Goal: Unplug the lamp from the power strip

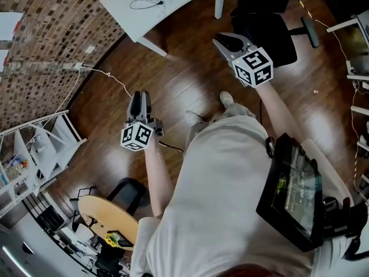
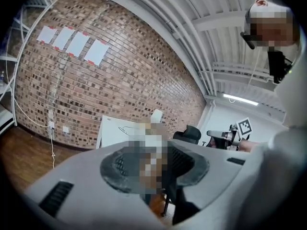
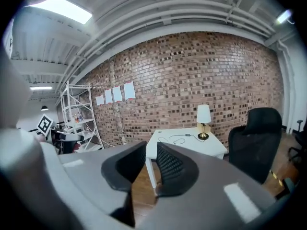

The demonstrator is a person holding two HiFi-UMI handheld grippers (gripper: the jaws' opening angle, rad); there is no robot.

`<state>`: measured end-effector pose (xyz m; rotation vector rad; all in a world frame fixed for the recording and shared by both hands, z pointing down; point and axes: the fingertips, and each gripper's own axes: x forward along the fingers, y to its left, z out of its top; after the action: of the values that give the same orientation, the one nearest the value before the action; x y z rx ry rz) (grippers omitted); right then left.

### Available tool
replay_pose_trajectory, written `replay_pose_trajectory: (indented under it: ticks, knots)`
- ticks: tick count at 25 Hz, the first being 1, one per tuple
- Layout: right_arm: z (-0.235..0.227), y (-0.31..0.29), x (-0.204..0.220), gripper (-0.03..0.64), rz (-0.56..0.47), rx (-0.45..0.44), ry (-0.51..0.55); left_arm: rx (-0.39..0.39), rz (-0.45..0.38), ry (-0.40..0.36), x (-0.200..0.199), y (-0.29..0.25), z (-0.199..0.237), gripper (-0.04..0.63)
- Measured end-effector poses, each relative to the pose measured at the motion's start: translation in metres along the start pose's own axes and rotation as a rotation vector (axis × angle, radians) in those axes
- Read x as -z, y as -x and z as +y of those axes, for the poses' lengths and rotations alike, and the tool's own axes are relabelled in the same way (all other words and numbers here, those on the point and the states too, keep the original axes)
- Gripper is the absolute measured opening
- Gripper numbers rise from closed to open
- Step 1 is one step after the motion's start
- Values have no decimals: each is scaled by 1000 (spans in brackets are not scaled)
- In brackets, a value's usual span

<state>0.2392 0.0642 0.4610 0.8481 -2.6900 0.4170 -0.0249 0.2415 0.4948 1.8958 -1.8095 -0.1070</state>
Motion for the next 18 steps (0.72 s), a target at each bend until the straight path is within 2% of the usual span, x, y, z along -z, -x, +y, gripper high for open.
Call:
replay_pose_trajectory:
  ticks: [7,12,18]
  knots:
    - [-58,20,39,69,97,-39,35,-80,-16,57,45,-27,-37,144]
    - [-87,31,69,69,158,-56,37,-143,-9,124,78,-27,-44,143]
    - [-111,39,92,44,161,-89,36,-200,-12,139,114,-29,-55,143]
